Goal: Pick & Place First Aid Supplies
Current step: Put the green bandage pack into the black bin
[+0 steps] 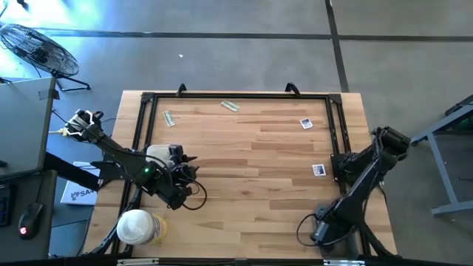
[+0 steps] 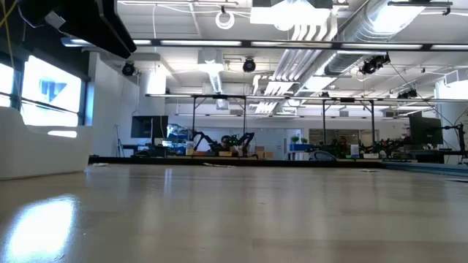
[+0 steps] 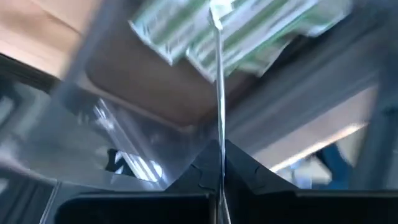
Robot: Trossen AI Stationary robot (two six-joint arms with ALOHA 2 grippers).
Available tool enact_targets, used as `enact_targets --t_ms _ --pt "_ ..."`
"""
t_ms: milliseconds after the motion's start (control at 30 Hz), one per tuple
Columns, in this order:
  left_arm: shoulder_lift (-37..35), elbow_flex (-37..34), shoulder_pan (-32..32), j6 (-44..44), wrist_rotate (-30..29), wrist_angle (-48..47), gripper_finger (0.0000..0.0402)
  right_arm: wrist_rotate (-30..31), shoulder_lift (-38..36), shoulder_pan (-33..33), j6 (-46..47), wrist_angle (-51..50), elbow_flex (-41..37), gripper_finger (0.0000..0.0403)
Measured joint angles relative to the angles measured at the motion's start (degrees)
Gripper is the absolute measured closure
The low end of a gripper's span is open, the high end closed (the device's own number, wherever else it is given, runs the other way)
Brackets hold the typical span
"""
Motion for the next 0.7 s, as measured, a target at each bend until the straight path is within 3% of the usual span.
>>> enact_targets --t_ms 100,267,700 --pt "0.0 0.0 0.0 -0.09 0.05 0.54 0.023 -5.97 0.02 -1.08 -0.62 8.03 -5.25 0.0403" --pt "0.0 -0.02 0.0 0.06 -0.06 1.77 0.023 -4.46 0.0 -1.92 -3.93 13.87 -8.54 0.0403" --pt "0.0 -0.02 0.0 -0.07 0.35 3.14 0.023 -6.93 -0.06 -4.36 -1.36 5.96 -9.4 0.0362"
